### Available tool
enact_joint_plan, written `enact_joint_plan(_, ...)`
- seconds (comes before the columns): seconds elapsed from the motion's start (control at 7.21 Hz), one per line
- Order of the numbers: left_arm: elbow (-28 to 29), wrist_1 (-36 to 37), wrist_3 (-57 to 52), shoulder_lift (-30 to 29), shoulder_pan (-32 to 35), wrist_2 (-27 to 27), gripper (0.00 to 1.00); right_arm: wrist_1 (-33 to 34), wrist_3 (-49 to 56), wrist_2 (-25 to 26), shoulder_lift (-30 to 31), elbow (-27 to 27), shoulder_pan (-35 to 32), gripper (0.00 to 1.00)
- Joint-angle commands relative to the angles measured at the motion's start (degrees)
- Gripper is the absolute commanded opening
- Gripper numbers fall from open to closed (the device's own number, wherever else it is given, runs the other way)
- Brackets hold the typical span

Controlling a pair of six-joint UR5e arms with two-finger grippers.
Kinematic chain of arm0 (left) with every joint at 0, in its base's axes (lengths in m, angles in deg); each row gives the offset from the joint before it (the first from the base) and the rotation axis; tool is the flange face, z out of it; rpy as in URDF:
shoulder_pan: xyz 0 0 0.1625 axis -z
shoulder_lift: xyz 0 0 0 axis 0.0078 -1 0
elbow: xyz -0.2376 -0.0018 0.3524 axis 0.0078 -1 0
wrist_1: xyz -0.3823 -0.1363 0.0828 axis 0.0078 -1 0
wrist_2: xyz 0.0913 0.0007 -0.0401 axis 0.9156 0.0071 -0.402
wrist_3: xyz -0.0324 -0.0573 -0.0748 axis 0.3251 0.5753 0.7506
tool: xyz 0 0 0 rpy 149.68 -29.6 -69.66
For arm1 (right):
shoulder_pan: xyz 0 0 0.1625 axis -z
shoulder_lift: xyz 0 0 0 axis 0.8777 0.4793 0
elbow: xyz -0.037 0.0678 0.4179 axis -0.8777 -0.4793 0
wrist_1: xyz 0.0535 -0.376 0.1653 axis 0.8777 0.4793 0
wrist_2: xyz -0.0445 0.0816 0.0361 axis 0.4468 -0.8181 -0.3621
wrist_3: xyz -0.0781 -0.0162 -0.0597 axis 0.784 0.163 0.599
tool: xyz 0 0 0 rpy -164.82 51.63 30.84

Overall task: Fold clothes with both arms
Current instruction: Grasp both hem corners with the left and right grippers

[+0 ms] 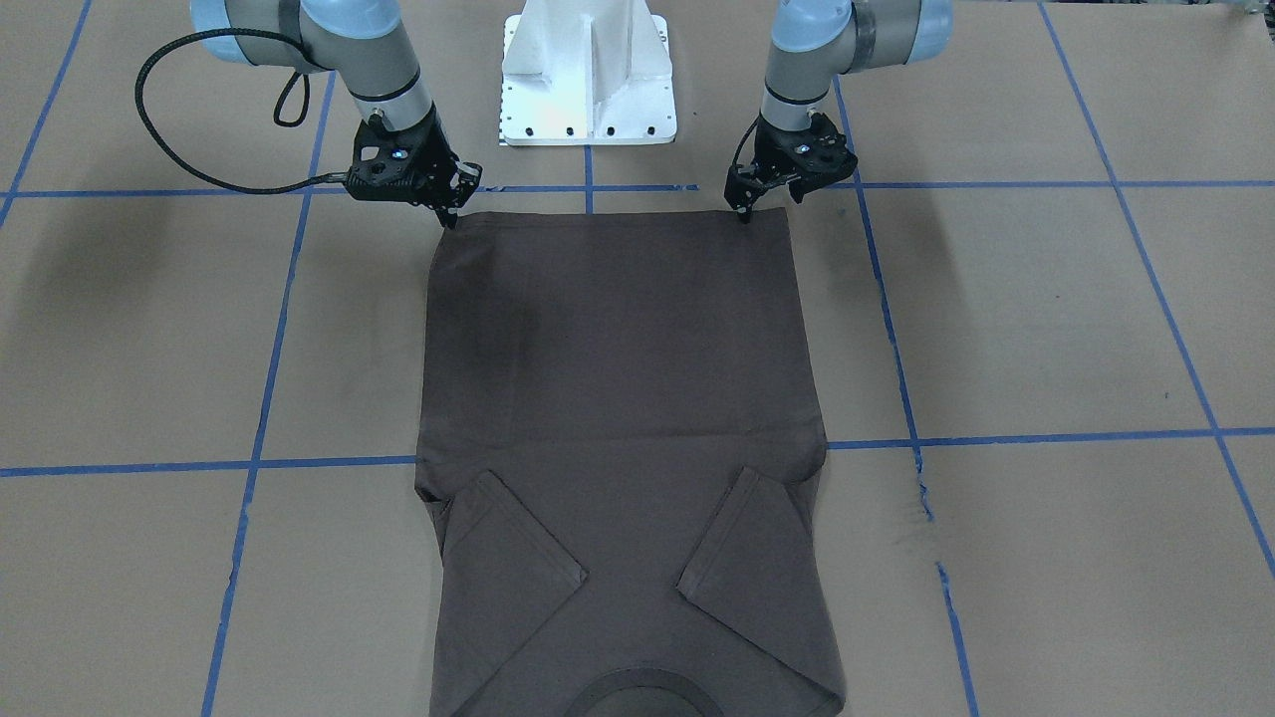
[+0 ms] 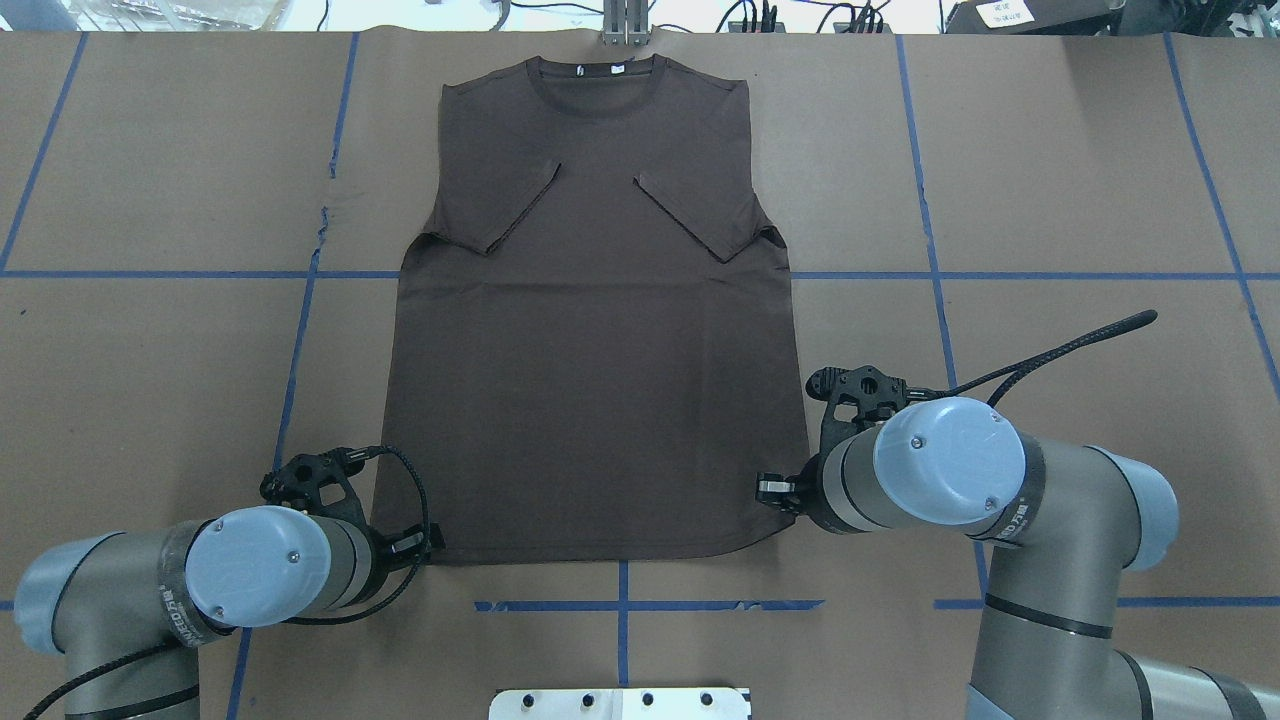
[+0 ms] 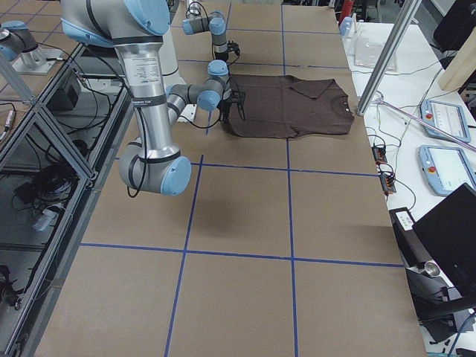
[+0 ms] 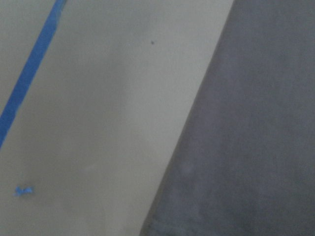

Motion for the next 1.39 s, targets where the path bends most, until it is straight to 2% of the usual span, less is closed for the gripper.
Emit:
enact_joint_plan(0.0, -0.3, -0.1, 0.0, 0.2, -0.1, -0.1, 0.82, 0.1, 0.0, 0.1, 0.0, 0.0, -0.1, 0.0)
enact_joint_plan(0.28, -0.6, -2.2, -0.2, 0.6, 0.3, -0.1, 0.81, 0.2, 0.0, 0.0, 0.1, -0.1, -0.7, 0.0)
enact_joint_plan(0.55, -1.0, -7.6, -0.6, 3.9, 0.4, -0.1, 0.81, 0.3, 0.0, 0.0, 0.0, -0.1, -0.7, 0.0)
enact_joint_plan(1.25, -0.9, -7.4, -0.8, 3.5, 0.6, 0.1, 0.75, 0.3, 0.0, -0.3, 0.0, 0.0, -0.8, 0.0)
